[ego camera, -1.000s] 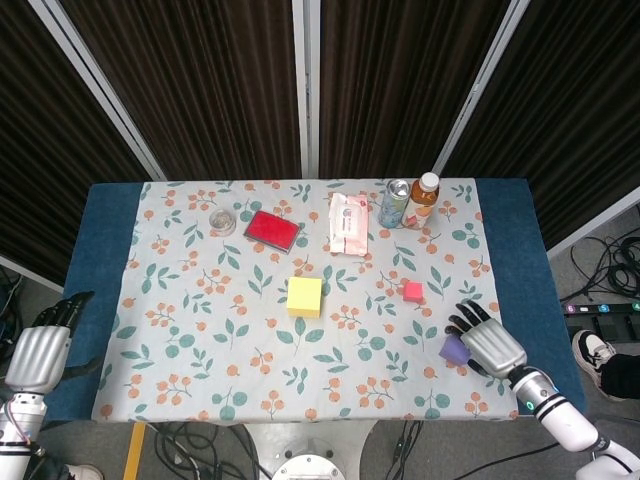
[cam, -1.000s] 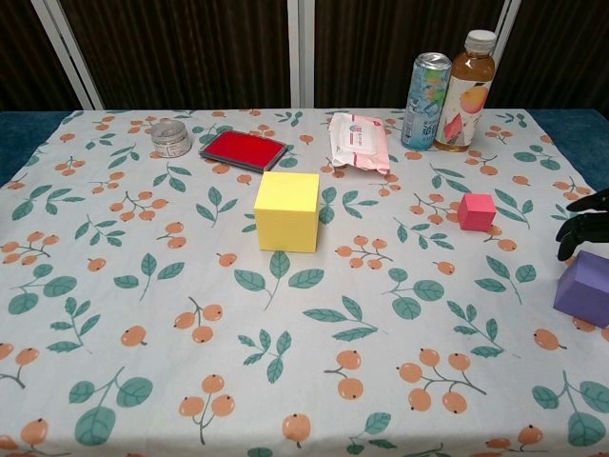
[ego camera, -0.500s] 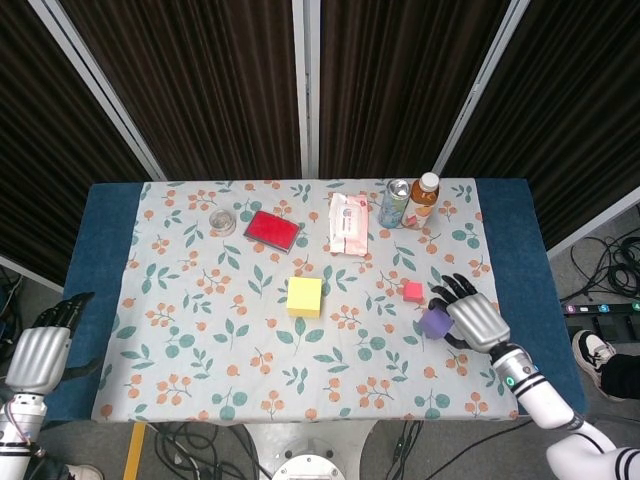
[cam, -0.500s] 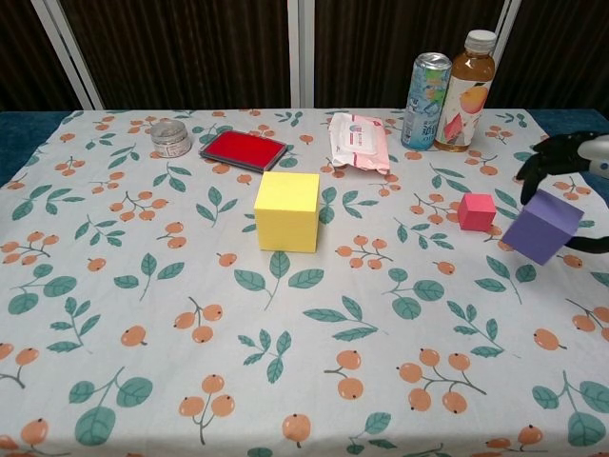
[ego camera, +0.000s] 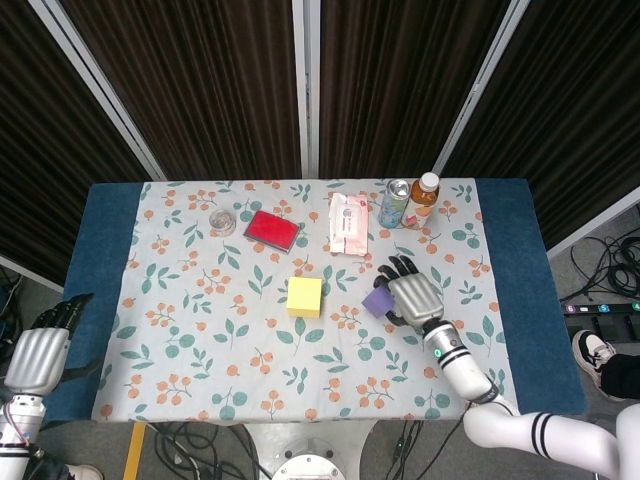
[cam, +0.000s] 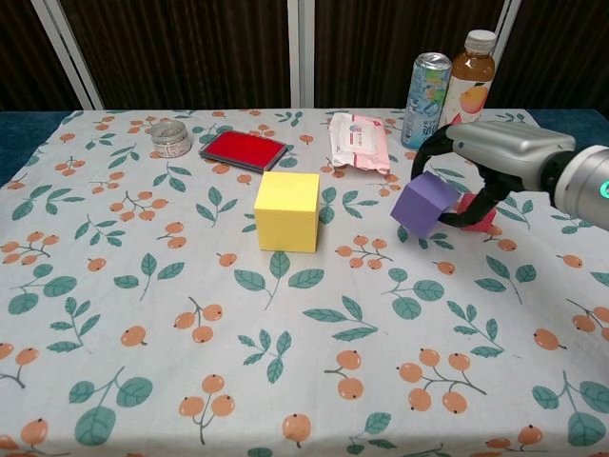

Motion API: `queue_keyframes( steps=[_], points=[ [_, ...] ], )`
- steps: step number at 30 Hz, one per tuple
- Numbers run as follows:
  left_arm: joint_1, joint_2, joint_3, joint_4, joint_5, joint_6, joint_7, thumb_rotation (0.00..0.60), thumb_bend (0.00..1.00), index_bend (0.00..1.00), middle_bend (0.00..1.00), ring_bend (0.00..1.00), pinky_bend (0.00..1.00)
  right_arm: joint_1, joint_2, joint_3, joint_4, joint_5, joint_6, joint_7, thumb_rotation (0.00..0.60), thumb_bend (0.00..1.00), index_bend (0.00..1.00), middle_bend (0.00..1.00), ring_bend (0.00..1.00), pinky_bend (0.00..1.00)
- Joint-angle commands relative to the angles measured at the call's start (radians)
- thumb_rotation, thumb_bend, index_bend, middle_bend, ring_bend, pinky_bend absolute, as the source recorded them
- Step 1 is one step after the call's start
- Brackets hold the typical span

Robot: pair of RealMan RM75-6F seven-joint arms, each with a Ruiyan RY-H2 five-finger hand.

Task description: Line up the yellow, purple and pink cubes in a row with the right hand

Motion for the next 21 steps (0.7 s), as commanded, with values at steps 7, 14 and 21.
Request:
queue_keyframes(
  steps=[7,14,21],
  points=[
    [0.0,-0.004,0.001,0.006,0.0,-0.001,-0.003,0.6,0.19,0.14,0.22,0.17,0.23,0.076,-0.113,0.029,0.059,0.138,0.005,-0.118,0.6,0.21,0.49,0.15,0.0,0.0],
    [0.001,-0.007,0.002,0.014,-0.001,-0.002,-0.01,0.6,0.19,0.14,0.22,0.17,0.23,0.094,-0.144,0.026,0.084,0.179,0.011,-0.134,0.6,0.2,0.4,0.14,0.0,0.0],
    [-0.002,-0.01,0.001,0.015,0.002,-0.004,-0.012,0.6,0.19,0.14,0.22,0.17,0.23,0.102,-0.119,0.018,0.059,0.224,-0.018,-0.126,0.6,0.2,0.27,0.14,0.0,0.0]
  ],
)
